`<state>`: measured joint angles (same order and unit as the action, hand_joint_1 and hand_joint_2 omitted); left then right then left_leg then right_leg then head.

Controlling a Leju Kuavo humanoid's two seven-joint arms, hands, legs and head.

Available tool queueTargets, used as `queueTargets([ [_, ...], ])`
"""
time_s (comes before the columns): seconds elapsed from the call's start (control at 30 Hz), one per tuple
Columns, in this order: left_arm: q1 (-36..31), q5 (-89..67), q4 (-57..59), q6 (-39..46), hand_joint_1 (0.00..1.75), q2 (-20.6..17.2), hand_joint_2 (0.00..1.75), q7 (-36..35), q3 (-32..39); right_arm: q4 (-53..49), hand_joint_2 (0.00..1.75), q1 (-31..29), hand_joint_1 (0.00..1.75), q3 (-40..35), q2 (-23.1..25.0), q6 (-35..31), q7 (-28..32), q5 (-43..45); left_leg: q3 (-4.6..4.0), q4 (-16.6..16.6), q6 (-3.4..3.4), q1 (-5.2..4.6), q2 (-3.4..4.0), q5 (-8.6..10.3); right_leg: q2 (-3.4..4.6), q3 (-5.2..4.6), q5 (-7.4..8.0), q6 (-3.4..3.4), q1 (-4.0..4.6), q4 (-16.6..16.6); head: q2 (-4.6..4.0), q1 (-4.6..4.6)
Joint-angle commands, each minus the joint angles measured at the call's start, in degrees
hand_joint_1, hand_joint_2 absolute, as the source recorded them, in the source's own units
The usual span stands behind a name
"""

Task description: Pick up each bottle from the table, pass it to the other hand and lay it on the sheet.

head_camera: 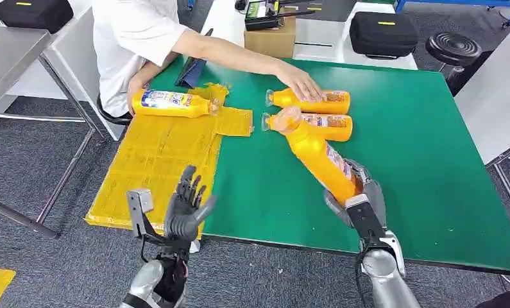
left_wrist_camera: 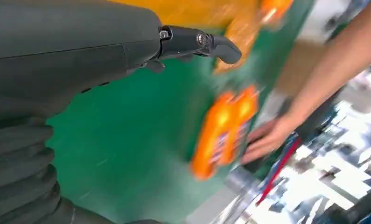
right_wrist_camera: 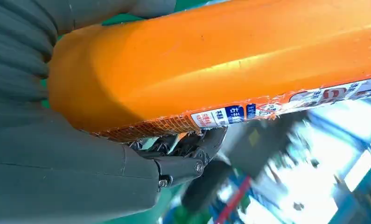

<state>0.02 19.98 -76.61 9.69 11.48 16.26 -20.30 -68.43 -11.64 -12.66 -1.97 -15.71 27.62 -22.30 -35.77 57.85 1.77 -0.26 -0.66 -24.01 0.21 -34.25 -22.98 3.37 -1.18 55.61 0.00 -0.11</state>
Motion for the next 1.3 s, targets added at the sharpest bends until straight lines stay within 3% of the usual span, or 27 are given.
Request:
queueTargets([
  [0.03, -1.52, -8.76, 7.19, -1.26, 0.0, -5.97, 1.75, 5.62, -14.05, -11.32, 1.75, 1.71, 1.75, 0.63, 2.72, 0.13, -0.01, 4.14, 0.1, -0.06, -0.06, -0.03, 0.01, -0.04, -0.03, 0.09, -0.06, -0.08, -0.02, -0.02, 0.0, 0.02],
  [0.13, -1.41, -11.83, 5.17, -1.11, 0.0, -5.54, 1.75, 5.85, -14.06, -7.79, 1.75, -0.09, 1.75, -5.21, 3.53, 4.31, 0.35, 3.3, 0.32, -0.03, -0.16, 0.03, 0.18, -0.16, 0.11, 0.25, -0.12, -0.2, 0.06, 0.01, 0.0, 0.0],
  [0.3, -1.97, -4.94, 5.76, -1.48, 0.0, -2.63, 1.75, 0.84, -9.55, -8.08, 1.75, -0.53, 1.75, -13.77, 4.65, 4.88, 1.22, -0.06, 0.18, -0.01, -0.14, 0.08, 0.3, -0.13, 0.18, 0.11, -0.05, -0.17, 0.1, 0.01, 0.0, 0.02],
  [0.43, -2.51, -1.72, 5.27, -6.19, 0.0, -3.55, 1.75, 0.08, -11.82, -7.4, 1.75, -2.79, 1.75, -20.32, 4.41, 5.46, 0.91, -1.62, 0.12, -0.02, -0.11, 0.09, 0.2, -0.05, 0.1, 0.05, -0.05, -0.12, 0.09, 0.03, 0.0, 0.02],
  [0.53, -2.48, -1.74, 5.01, -6.22, 0.0, -3.57, 1.75, 0.06, -12.02, -7.07, 1.75, -2.94, 1.75, -20.66, 4.65, 5.28, 0.69, -1.56, 0.11, -0.02, -0.11, 0.11, 0.23, -0.04, 0.15, 0.06, -0.04, -0.1, 0.09, 0.03, 0.0, 0.02],
  [0.67, -2.59, -4.41, 0.39, -2.04, 0.0, -3.21, 1.75, 5.89, -11.9, -3.17, 1.75, -3.61, 1.75, -24.72, 5.39, 6.88, 1.3, -1.04, 0.17, 0.0, -0.13, 0.11, 0.15, -0.06, 0.07, 0.14, -0.08, -0.13, 0.09, 0.05, 0.0, 0.04],
  [0.87, -2.8, 1.4, -4.18, 0.11, 0.0, -2.09, 1.75, 6.22, -8.92, -1.63, 1.75, -4.06, 1.75, -30.32, 6.3, 7.19, 2.77, -1.23, 0.28, 0.02, -0.19, 0.14, 0.22, -0.13, 0.12, 0.24, -0.13, -0.21, 0.14, 0.07, 0.0, 0.02],
  [1.0, -2.25, -2.28, -9.19, 5.62, 0.0, -2.64, 1.75, 14.08, -8.86, -0.75, 1.75, -4.77, 1.75, -33.42, 6.32, 8.86, 2.32, 1.03, 0.12, -0.01, -0.12, 0.11, 0.12, -0.04, 0.04, 0.1, -0.06, -0.12, 0.1, 0.03, -0.02, 0.02],
  [1.3, 0.16, -2.05, -14.25, 5.18, 0.0, -4.17, 1.75, 15.48, -9.42, 2.22, 1.75, -4.14, 1.75, -32.18, 5.56, 7.01, -0.24, 1.89, 0.17, -0.07, -0.12, 0.12, 0.09, -0.02, 0.0, 0.14, -0.06, -0.12, 0.1, -0.04, 0.0, 0.02],
])
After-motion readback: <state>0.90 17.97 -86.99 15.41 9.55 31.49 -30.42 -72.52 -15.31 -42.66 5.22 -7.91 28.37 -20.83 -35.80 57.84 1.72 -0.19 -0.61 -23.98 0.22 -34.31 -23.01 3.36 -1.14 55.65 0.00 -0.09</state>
